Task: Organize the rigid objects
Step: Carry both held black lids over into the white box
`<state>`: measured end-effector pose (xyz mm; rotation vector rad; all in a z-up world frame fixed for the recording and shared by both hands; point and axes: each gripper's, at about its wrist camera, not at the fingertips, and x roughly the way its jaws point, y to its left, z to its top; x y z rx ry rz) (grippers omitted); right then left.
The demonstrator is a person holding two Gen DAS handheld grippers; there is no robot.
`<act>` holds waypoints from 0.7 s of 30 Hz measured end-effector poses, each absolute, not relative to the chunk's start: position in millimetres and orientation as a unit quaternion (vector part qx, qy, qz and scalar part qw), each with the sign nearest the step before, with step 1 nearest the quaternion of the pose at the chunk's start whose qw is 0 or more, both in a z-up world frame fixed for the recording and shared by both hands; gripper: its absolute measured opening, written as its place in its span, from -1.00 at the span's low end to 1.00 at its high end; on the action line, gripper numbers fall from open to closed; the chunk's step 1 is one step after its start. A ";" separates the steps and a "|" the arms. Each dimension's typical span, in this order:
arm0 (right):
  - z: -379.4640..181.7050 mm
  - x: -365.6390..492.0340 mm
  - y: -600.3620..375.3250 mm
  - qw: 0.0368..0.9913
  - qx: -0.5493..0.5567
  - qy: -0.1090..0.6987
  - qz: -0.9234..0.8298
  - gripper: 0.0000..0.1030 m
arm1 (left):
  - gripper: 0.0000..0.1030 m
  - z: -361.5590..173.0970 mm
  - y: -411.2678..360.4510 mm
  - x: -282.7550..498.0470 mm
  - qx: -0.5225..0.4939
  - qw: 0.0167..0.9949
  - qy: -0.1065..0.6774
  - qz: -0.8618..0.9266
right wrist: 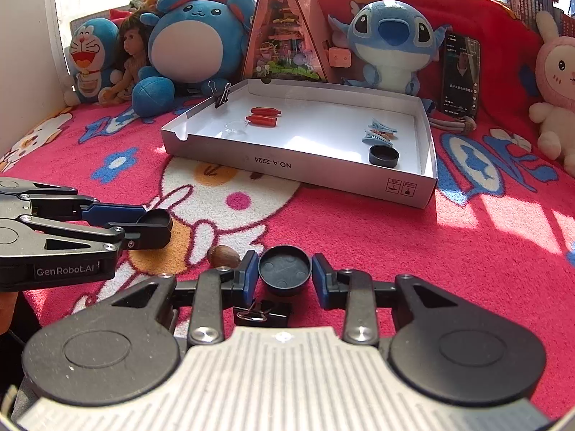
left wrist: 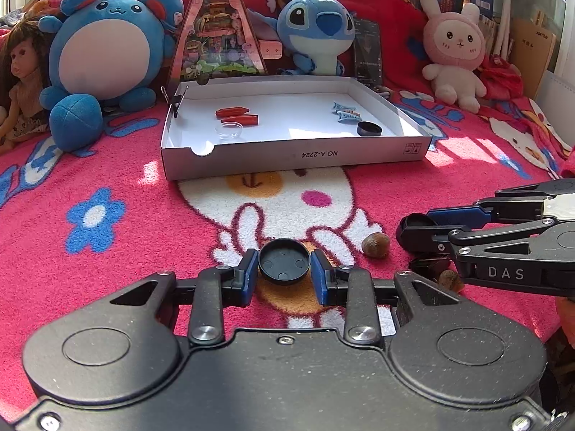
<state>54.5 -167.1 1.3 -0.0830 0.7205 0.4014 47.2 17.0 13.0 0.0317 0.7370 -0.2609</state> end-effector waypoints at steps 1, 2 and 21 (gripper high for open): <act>0.2 53.8 -167.1 0.915 -0.040 0.351 0.196 -0.18 | -0.41 12.7 17.2 47.2 0.015 0.924 0.360 -0.127; -0.1 53.2 -167.5 0.915 -0.040 0.351 0.195 -0.08 | -0.41 12.4 17.2 46.8 0.015 0.924 0.360 -0.126; 9.1 50.5 -176.3 0.923 -0.026 0.336 0.184 -0.26 | -0.41 15.9 20.5 49.5 0.011 0.927 0.355 -0.119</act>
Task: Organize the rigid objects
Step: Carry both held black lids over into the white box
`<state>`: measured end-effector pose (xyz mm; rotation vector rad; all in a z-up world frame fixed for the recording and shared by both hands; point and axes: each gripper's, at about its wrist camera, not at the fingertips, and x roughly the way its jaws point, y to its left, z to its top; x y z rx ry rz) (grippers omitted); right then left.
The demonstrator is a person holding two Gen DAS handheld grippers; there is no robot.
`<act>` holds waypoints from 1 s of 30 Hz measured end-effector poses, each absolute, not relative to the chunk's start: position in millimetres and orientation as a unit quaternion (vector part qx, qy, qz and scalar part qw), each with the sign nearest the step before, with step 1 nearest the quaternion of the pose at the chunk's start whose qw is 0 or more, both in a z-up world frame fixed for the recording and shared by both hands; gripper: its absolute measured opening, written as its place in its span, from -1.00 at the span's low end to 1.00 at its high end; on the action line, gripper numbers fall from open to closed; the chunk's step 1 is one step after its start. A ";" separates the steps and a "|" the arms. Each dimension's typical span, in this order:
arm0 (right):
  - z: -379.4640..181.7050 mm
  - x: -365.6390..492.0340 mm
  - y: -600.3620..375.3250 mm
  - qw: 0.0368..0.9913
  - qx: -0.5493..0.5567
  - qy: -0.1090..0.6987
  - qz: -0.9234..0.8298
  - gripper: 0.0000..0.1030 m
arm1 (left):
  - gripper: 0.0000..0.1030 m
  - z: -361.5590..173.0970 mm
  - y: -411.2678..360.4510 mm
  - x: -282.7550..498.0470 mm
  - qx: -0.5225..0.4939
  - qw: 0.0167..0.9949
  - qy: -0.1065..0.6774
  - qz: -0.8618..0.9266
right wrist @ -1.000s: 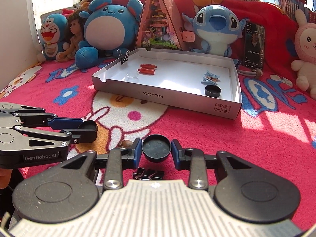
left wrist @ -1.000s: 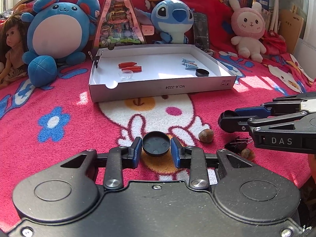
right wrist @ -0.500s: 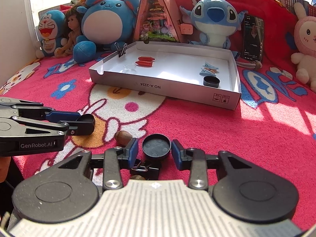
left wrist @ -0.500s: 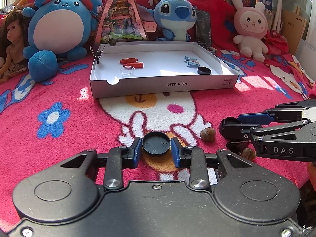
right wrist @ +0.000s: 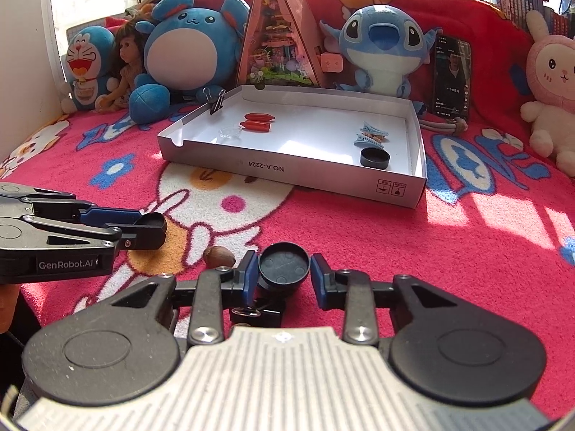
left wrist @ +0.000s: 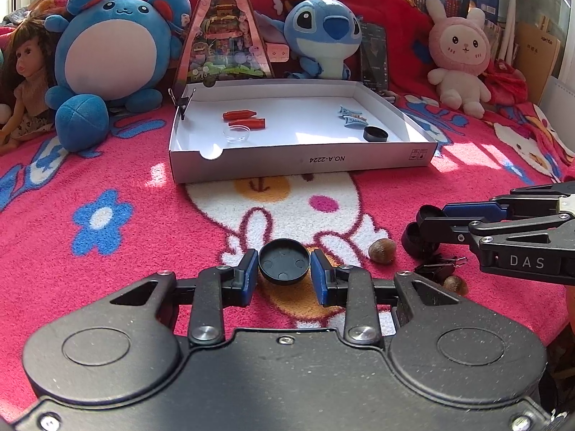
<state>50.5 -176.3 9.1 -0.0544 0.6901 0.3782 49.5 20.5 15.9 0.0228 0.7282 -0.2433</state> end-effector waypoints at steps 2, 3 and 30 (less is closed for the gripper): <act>11.8 52.8 -178.8 0.925 -0.023 0.335 0.180 -0.26 | -0.41 18.2 22.0 52.3 0.007 0.927 0.356 -0.119; 13.4 54.4 -180.0 0.925 -0.021 0.335 0.177 -0.26 | -0.41 19.9 22.9 54.1 0.004 0.927 0.356 -0.119; 49.8 176.2 -211.0 0.916 0.058 0.384 0.103 -0.27 | -0.42 61.6 25.0 176.0 -0.057 0.919 0.373 -0.113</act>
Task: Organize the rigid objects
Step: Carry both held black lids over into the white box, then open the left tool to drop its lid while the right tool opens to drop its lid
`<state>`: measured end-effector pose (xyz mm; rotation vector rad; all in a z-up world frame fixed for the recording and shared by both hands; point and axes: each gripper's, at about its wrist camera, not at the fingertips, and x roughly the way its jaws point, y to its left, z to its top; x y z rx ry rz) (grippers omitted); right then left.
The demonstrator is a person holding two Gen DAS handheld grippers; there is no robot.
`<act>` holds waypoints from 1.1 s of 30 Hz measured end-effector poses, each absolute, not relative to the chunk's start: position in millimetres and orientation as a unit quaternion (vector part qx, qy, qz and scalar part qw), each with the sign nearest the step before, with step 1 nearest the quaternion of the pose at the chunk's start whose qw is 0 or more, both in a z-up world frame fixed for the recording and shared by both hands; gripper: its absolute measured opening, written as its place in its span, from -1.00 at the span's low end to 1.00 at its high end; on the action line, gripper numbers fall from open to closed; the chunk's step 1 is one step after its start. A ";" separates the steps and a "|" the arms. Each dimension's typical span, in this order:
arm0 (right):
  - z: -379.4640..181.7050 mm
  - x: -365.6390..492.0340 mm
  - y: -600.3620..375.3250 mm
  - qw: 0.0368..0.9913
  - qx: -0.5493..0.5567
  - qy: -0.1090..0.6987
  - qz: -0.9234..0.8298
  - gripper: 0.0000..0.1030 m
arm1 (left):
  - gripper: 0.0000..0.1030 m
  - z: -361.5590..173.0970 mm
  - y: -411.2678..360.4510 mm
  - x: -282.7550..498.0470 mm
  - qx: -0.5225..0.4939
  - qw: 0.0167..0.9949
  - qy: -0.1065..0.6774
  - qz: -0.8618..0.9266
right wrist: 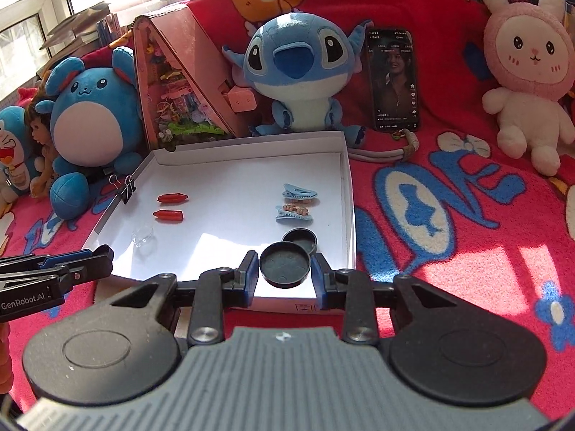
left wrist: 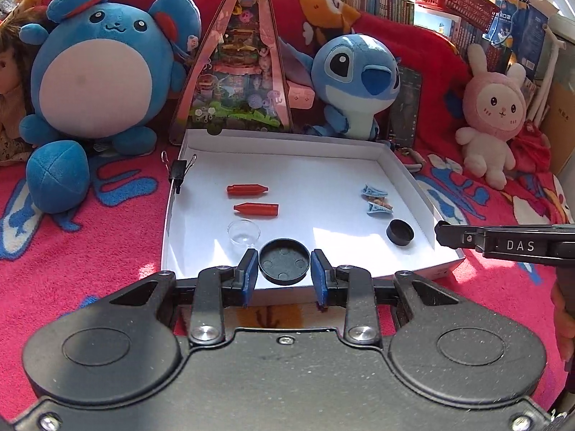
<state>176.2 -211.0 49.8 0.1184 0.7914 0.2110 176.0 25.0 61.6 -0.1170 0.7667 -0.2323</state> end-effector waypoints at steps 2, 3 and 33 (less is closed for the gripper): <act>46.7 184.8 -209.0 0.913 0.053 0.392 0.098 -0.27 | -0.42 61.1 22.9 186.6 -0.062 0.914 0.383 -0.120; 45.7 188.1 -208.4 0.912 0.053 0.394 0.096 -0.27 | -0.42 60.4 21.8 193.2 -0.067 0.910 0.390 -0.123; 19.6 238.9 -187.7 0.895 0.016 0.441 0.065 -0.27 | -0.41 26.3 -0.7 252.0 -0.042 0.900 0.426 -0.081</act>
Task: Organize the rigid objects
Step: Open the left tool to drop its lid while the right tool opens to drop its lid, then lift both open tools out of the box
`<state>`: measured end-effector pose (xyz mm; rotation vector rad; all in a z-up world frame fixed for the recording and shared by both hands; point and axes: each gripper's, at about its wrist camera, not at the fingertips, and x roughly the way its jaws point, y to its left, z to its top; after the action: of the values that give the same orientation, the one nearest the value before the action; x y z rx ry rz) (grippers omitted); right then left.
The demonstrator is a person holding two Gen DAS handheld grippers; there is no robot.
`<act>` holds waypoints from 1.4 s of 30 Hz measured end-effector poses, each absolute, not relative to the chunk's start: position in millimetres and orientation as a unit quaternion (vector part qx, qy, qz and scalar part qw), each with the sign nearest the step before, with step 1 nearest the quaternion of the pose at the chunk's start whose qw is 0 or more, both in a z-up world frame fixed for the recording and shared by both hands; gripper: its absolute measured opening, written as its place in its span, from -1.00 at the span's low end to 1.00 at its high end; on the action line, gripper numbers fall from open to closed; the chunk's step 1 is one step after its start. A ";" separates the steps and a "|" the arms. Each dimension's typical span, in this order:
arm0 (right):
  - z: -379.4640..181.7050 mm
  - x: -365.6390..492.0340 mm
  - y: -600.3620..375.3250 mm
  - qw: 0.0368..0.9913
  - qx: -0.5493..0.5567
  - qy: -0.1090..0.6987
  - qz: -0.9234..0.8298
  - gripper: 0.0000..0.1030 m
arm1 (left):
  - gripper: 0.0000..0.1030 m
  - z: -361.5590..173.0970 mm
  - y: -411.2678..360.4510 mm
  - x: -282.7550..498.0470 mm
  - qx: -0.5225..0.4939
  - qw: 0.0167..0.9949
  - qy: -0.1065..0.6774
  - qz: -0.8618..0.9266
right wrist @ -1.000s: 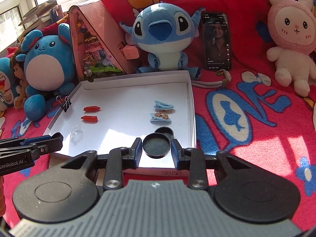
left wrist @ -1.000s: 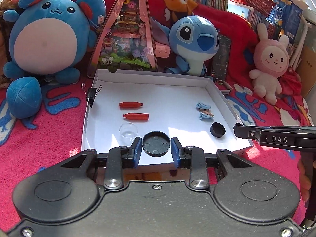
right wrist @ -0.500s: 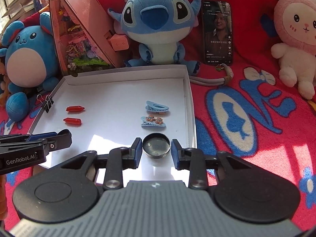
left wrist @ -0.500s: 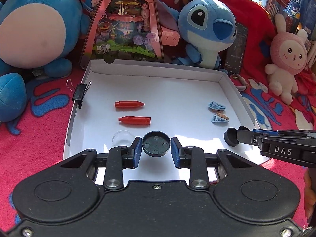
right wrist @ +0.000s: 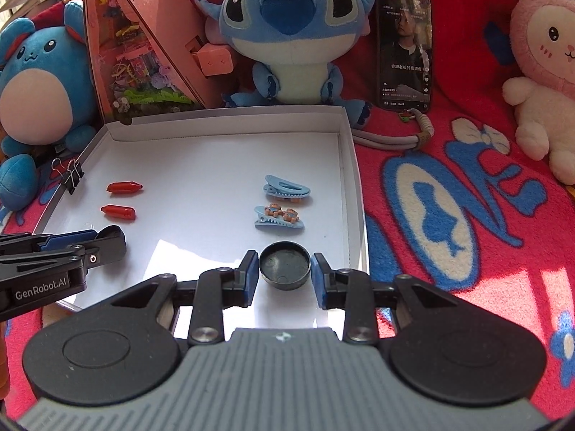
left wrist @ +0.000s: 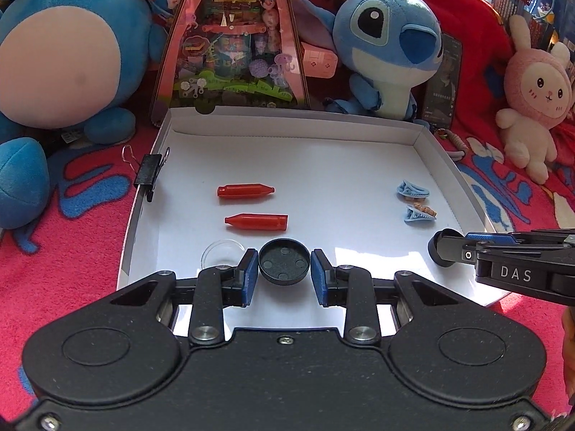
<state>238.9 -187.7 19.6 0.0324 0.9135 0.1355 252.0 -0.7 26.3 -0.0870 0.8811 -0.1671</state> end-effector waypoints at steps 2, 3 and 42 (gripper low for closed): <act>19.3 239.5 -187.3 0.896 0.013 0.440 0.064 -0.27 | -0.41 26.2 -1.1 252.5 -0.041 0.900 0.425 -0.081; 18.9 240.0 -187.4 0.896 0.014 0.440 0.064 -0.27 | -0.41 26.3 -1.3 252.7 -0.041 0.901 0.425 -0.080; 22.9 207.9 -187.9 0.923 0.007 0.375 0.089 0.68 | 0.64 41.6 2.6 210.5 -0.023 0.925 0.369 -0.092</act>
<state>207.9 -187.9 22.9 0.0139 0.7689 0.1831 210.5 2.6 41.6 -0.0468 0.7575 -0.1880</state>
